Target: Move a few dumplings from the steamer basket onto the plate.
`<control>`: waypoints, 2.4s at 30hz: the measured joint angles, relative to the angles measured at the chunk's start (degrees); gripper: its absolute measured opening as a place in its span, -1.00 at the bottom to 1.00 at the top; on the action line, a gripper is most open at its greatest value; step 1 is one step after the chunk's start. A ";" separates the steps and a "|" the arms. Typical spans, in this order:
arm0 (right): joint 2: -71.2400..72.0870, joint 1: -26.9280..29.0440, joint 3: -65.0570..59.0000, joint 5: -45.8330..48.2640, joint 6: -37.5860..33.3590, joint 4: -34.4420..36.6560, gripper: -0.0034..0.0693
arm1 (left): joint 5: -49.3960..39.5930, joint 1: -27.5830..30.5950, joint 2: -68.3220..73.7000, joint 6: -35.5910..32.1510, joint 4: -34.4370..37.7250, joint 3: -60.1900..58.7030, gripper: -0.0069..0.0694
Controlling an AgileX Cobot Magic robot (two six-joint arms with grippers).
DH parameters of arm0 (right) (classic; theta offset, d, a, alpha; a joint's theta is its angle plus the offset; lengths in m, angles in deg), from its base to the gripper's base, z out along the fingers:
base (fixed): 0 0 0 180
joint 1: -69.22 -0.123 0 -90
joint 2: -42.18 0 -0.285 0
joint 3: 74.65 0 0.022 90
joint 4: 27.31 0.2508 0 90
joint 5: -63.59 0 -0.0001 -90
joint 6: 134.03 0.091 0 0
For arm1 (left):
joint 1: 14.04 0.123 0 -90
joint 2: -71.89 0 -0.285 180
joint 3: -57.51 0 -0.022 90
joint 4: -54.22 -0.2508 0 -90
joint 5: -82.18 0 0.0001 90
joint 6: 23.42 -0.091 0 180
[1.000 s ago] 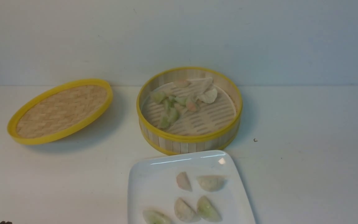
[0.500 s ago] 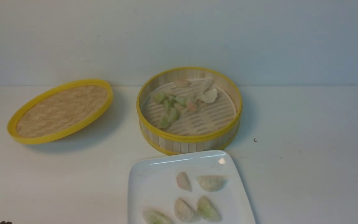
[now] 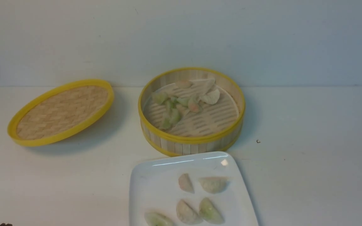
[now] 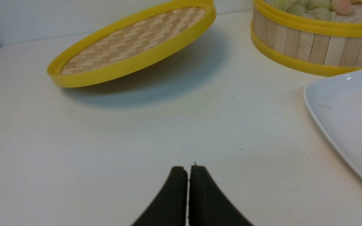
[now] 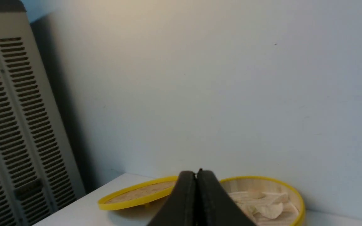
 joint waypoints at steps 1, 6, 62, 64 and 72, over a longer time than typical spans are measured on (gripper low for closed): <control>0.00 0.00 0.00 -0.28 -2.49 1.41 -0.94 | 0.00 0.00 0.00 0.00 0.00 0.00 -0.83; 0.00 0.00 0.00 -1.85 -8.78 5.65 -0.94 | 0.00 0.00 0.00 0.00 0.00 0.00 -0.83; -0.17 42.87 -32.57 -10.93 -11.61 5.10 -0.94 | -0.05 0.00 0.00 0.00 0.00 0.00 -0.83; -0.17 42.87 -32.57 -10.93 -11.61 5.15 -0.94 | -0.05 0.00 0.00 0.00 0.00 0.00 -0.83; -0.17 42.87 -32.57 -10.93 -11.61 5.15 -0.94 | -0.05 0.00 0.00 0.00 0.00 0.00 -0.83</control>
